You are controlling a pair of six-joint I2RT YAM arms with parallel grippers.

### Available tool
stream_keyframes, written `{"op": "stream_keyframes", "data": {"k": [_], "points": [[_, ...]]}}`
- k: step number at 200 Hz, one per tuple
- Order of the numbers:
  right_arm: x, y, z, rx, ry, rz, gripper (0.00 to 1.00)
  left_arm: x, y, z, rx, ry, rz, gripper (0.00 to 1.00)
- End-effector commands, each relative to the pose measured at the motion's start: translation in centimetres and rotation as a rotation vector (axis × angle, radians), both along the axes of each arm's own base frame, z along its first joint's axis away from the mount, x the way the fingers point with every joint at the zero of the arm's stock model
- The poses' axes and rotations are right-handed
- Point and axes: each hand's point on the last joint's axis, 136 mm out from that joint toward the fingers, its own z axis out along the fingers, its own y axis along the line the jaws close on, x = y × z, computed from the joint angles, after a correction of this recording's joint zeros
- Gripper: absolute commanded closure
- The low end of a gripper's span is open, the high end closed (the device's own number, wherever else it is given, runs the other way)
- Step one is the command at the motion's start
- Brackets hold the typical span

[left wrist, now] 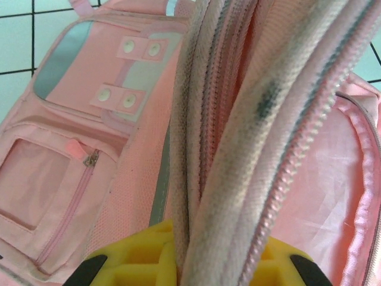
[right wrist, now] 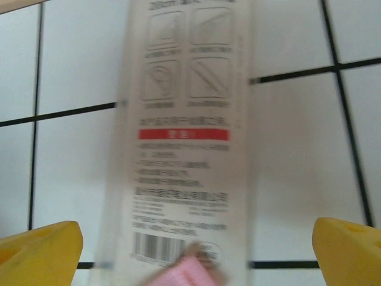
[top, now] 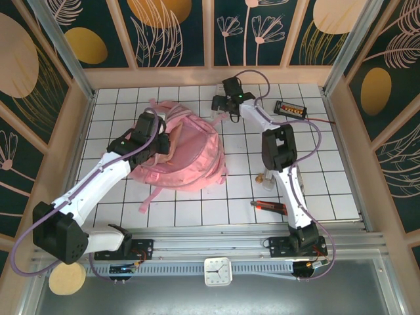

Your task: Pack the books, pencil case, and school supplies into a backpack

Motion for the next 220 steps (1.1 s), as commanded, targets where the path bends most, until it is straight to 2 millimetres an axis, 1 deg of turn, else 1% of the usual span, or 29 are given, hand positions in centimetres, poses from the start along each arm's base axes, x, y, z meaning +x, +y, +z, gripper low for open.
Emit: {"op": "stream_keyframes", "data": {"k": [1,10,30,53,68,79,94,104,127,141,155,162,168,177,188,220], "points": [[1.1,1.5,-1.0,-0.041,-0.055,0.001,0.01,-1.8,0.1,-1.1,-0.026,0.067,-0.012,1.0],[1.1,1.5,-1.8,-0.043,-0.04,-0.008,0.01,-2.0,0.1,-1.2,-0.035,0.073,-0.016,1.0],[0.8,1.0,-3.4,-0.063,-0.008,-0.046,0.01,-2.6,-0.1,-1.3,-0.057,0.086,-0.023,1.0],[0.0,-0.4,-5.5,-0.115,0.043,-0.094,0.01,-3.2,-0.3,-1.2,-0.089,0.094,-0.029,1.0],[-0.6,-1.3,-6.5,-0.155,0.074,-0.126,0.04,-3.5,-0.4,-1.1,-0.099,0.095,-0.035,1.0],[-1.1,-1.8,-7.1,-0.177,0.093,-0.139,0.08,-3.6,-0.3,-0.8,-0.1,0.09,-0.034,1.0],[-1.6,-2.4,-7.5,-0.203,0.116,-0.147,0.22,-3.8,-0.1,-0.7,-0.093,0.085,-0.036,1.0],[-2.0,-2.7,-7.7,-0.213,0.131,-0.147,0.29,-3.9,0.0,-0.6,-0.089,0.082,-0.039,1.0],[-3.1,-3.4,-7.2,-0.238,0.155,-0.142,0.4,-3.9,0.2,-0.5,-0.079,0.076,-0.039,1.0],[-3.9,-4.0,-6.6,-0.253,0.162,-0.134,0.52,-3.8,0.2,-0.2,-0.08,0.063,-0.038,1.0],[-4.9,-4.6,-5.9,-0.242,0.178,-0.125,0.74,-3.6,0.2,-0.1,-0.079,0.05,-0.034,1.0],[-5.5,-4.9,-5.6,-0.236,0.19,-0.122,0.83,-3.4,0.2,-0.1,-0.08,0.043,-0.033,1.0],[-6.0,-5.1,-5.2,-0.225,0.194,-0.116,0.87,-3.3,0.2,0.0,-0.079,0.038,-0.034,1.0],[-6.6,-5.1,-4.5,-0.208,0.195,-0.097,0.9,-3.0,0.1,0.1,-0.08,0.027,-0.034,1.0],[-7.5,-5.5,-3.5,-0.201,0.191,-0.084,1.0,-2.6,0.0,0.1,-0.079,0.017,-0.033,1.0],[-10.1,-6.1,-0.3,-0.173,0.186,-0.035,1.0,-1.3,-0.5,0.5,-0.083,-0.013,-0.031,1.0]]}}
